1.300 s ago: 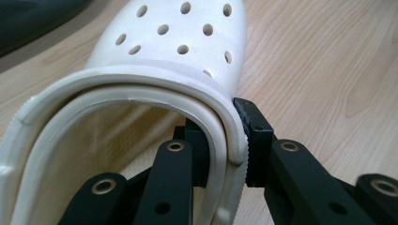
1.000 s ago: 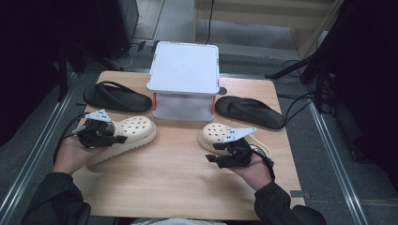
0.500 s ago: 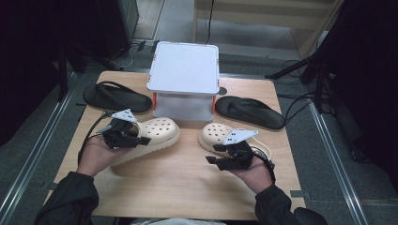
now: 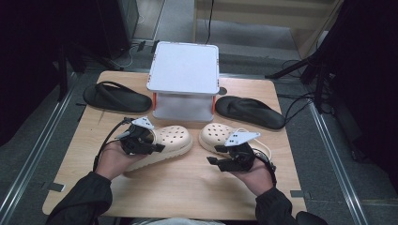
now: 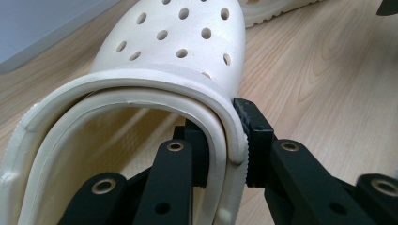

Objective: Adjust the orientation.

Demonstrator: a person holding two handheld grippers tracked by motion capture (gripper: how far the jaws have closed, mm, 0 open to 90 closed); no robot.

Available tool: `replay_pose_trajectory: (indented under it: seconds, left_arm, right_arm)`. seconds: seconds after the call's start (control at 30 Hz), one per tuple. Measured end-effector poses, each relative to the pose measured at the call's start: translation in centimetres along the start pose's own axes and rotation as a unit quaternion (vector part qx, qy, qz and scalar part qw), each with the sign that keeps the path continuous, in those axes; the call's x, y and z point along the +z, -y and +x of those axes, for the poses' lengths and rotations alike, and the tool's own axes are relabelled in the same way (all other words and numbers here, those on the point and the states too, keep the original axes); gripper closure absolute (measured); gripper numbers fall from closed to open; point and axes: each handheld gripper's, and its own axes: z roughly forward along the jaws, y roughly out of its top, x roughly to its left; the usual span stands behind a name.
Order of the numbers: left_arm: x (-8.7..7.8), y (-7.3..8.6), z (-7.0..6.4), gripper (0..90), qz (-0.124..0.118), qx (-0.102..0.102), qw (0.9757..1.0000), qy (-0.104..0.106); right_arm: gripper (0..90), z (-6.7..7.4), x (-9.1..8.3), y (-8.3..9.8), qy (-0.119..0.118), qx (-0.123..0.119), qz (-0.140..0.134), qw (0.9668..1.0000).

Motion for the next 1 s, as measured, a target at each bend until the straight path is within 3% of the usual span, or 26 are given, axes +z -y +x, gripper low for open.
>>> replay_pose_trajectory:
  seconds: [0.27,0.33,0.47,0.53,0.63,0.8,1.0]
  left_arm:
    - [0.9,0.2,0.4,76.8,0.010,-0.011,0.9999,-0.009]
    - [0.9,0.2,0.3,76.7,0.008,-0.005,0.9999,-0.014]
    - [1.2,0.4,0.3,75.8,0.012,0.004,0.9999,-0.004]
    - [0.9,0.5,0.2,71.4,0.008,0.016,0.9998,-0.012]
    - [0.7,0.5,0.3,66.1,0.003,0.010,0.9999,-0.010]
    - [-1.2,0.7,0.5,53.5,-0.006,-0.001,1.0000,-0.001]
    - [-3.3,1.1,0.8,55.6,-0.025,0.001,0.9997,-0.008]
  right_arm:
    - [47.5,0.3,0.2,0.0,0.001,0.000,-0.003,1.0000]
    - [47.6,0.4,0.3,-0.1,0.001,0.000,-0.004,1.0000]
    - [47.7,0.7,0.6,-0.2,0.000,-0.003,-0.006,1.0000]
    - [47.7,1.0,0.7,-0.3,0.002,-0.007,-0.006,1.0000]
    - [47.7,1.1,0.9,-0.4,0.003,-0.012,-0.005,0.9999]
    - [48.6,1.4,1.1,-0.5,0.005,-0.014,-0.003,0.9999]
    - [53.4,1.6,1.4,-0.8,0.001,-0.005,-0.004,1.0000]
